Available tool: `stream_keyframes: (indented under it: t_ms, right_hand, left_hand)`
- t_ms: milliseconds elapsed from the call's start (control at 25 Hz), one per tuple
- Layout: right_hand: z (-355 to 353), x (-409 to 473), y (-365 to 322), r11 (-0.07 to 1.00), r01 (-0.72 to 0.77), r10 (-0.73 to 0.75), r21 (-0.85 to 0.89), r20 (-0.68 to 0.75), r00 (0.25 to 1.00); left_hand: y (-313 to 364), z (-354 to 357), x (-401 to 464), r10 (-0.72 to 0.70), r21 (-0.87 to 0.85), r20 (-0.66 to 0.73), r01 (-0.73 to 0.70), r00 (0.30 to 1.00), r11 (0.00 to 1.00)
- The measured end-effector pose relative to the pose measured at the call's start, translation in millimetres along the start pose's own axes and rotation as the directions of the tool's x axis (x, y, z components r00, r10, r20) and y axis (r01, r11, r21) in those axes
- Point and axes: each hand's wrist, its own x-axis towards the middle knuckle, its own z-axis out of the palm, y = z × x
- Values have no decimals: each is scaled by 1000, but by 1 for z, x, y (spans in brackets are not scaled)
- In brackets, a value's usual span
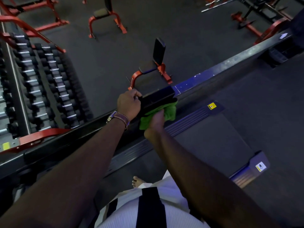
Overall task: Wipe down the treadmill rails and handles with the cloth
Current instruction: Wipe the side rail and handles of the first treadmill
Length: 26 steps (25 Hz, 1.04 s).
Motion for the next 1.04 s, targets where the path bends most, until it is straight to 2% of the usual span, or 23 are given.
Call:
stream_keyframes:
  t_ms: [80,160,240,320,440,520,600,680,720,800,880,920,1040]
  right_hand:
    - [-4,-9,5,998,59,-56,-33,68,996]
    - [-8,1,3,995,90,-92,49,31,995]
    - [-9,7,6,996,4,-7,91,30,1000]
    - [-16,0,13,997,-70,72,-24,85,994]
    - [-37,29,-13,998,52,-56,39,119,991]
    - [-30,43,-36,992,51,-67,118,137,988]
    - [-15,33,-32,991,-79,62,107,152,986]
    - [-21,19,-7,972,-227,234,-64,150,961]
    - [-30,17,1,962,-260,270,-81,169,948]
    - [-39,23,0,955,-287,264,71,230,937]
    - [-33,36,-10,935,-253,198,249,224,954]
    - [-29,41,-10,948,-235,193,216,200,961]
    - [-33,39,-14,973,-229,230,-27,201,952]
  left_hand:
    - [-1,1,1,7,10,-9,-7,1000,1000]
    - [-1,1,1,3,12,-10,-3,1000,1000]
    - [0,1,0,4,16,-10,-4,1000,1000]
    - [-2,2,2,6,24,-10,-6,1000,1000]
    - [-7,4,4,-4,26,-8,4,1000,1000]
    - [-6,6,6,-18,24,-11,18,1000,1000]
    - [-1,7,7,-50,25,-11,50,999,998]
    - [-1,9,9,-43,32,-17,44,999,999]
    - [-4,9,9,-27,36,-18,28,999,999]
    - [-10,7,9,9,54,-15,-8,1000,999]
    - [-11,7,10,29,46,-9,-28,1000,999]
    - [-9,6,10,32,33,-14,-31,999,999]
    - [-11,9,10,63,29,-22,-62,998,998]
